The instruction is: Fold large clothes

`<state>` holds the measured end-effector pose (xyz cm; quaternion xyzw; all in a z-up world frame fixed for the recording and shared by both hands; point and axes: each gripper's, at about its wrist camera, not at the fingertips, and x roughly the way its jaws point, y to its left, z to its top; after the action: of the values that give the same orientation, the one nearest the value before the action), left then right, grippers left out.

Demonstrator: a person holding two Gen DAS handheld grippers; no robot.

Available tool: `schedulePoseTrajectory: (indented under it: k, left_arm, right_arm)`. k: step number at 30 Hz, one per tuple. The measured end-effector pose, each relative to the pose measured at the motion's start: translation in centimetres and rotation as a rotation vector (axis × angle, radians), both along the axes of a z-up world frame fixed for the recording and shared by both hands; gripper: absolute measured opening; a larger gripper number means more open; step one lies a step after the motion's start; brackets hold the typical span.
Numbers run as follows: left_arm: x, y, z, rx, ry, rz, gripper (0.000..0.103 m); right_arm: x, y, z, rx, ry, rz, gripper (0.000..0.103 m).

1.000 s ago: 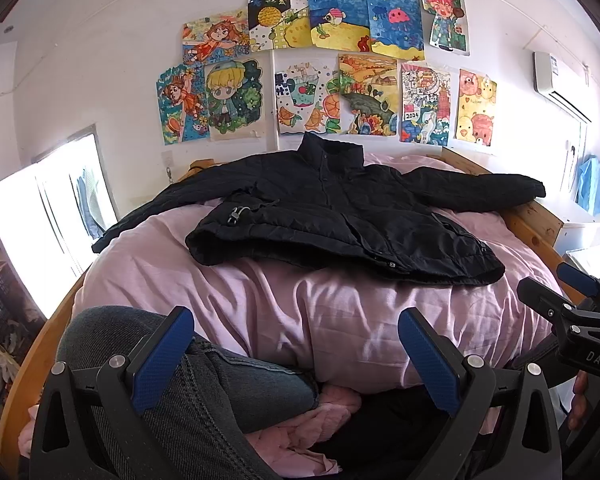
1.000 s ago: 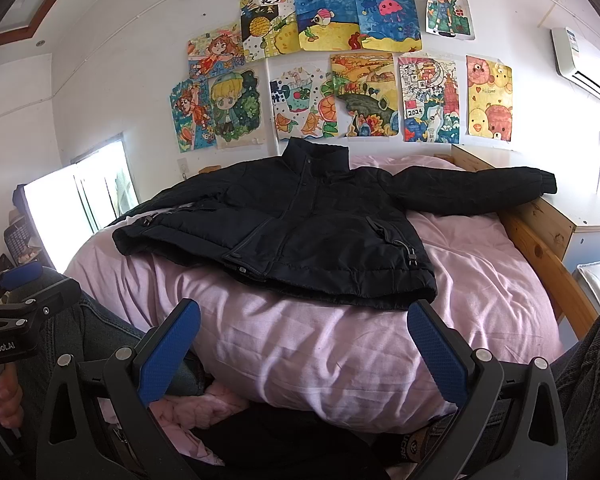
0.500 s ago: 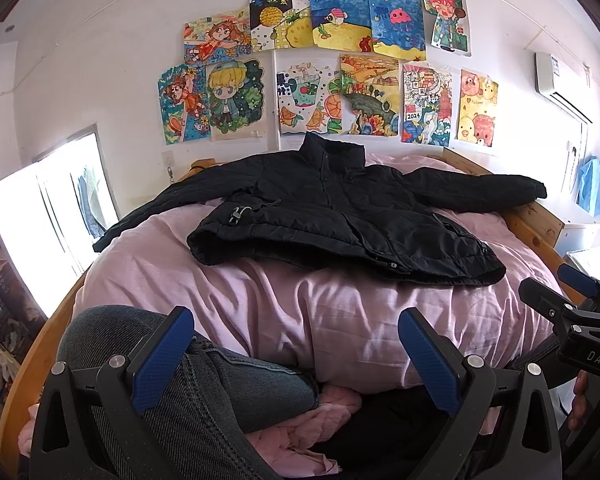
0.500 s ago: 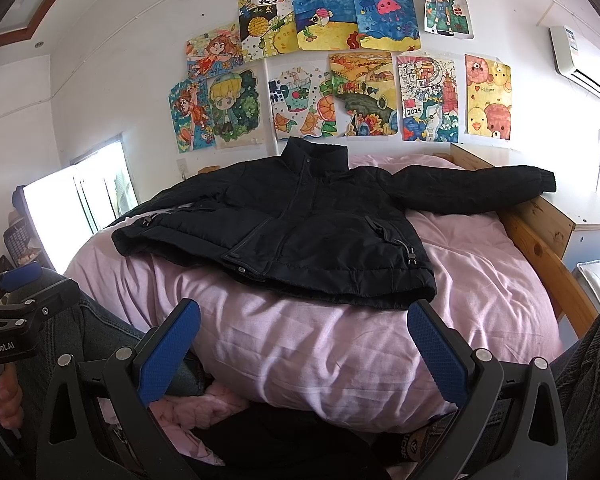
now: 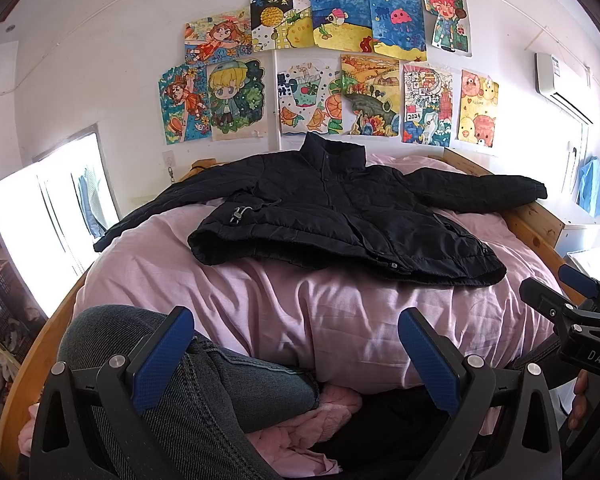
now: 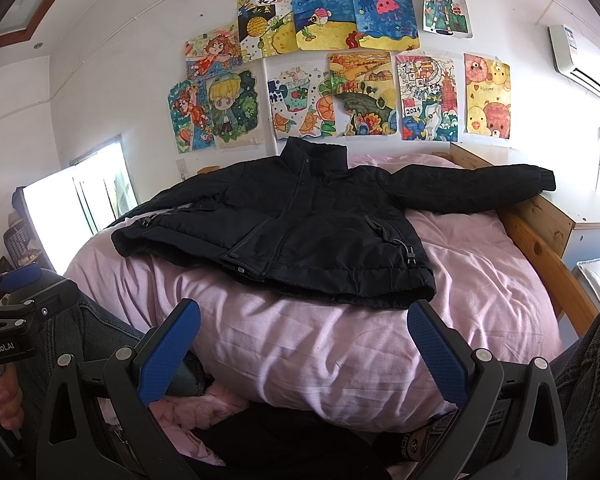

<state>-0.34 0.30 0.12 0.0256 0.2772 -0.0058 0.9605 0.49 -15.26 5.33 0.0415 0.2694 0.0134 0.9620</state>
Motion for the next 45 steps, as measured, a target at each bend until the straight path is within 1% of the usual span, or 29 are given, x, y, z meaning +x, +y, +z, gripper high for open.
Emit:
schedulePoseTrajectory:
  k: [38, 41, 45]
  left_arm:
    - [0.04, -0.03, -0.03, -0.001, 0.001, 0.000, 0.103]
    - [0.18, -0.08, -0.27, -0.001, 0.005, 0.001, 0.103]
    - [0.52, -0.16, -0.56, 0.016, 0.035, 0.011, 0.103]
  right_arm:
    - [0.42, -0.01, -0.16, 0.003, 0.003, -0.001, 0.102]
    - [0.47, 0.04, -0.19, 0.002, 0.008, -0.001, 0.102]
    - [0.75, -0.02, -0.45, -0.002, 0.023, -0.005, 0.102]
